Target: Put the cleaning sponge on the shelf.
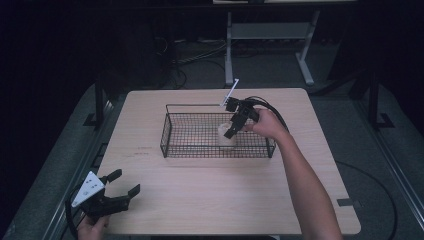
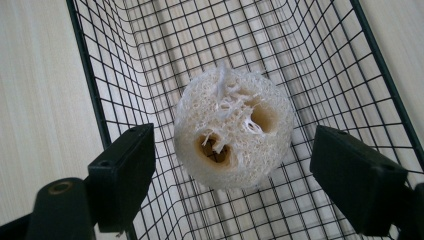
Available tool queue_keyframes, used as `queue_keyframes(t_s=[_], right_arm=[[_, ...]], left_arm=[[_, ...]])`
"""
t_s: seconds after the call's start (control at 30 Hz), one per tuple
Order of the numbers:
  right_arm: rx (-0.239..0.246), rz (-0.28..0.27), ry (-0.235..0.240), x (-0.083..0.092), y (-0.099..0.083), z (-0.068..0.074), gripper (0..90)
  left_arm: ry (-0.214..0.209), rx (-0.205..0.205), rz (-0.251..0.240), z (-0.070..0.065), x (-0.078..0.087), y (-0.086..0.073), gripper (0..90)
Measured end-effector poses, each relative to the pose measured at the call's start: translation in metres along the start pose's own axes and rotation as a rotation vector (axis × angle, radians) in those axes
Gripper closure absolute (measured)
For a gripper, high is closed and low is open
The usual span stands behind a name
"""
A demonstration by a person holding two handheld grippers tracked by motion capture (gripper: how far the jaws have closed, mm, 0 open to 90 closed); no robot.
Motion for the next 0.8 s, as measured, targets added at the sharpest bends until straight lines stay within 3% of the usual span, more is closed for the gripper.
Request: queue_keyframes(t_s=[0.8], right_arm=[[0.016,-0.050,-0.021,0.037,-0.009,0.012,18.0]], left_arm=[[-0.003,-0.004,0.006,-0.001,-0.001,0.000,14.0]])
Point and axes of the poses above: each handheld gripper's, and its own axes: x roughly backward along the jaws, y roughly out of its top, z roughly to its left, the point moved 2 cm from there along -x, roughly forward along the jaws, and after that the axes turned 3 degrees about -z, right-handed, at the moved point
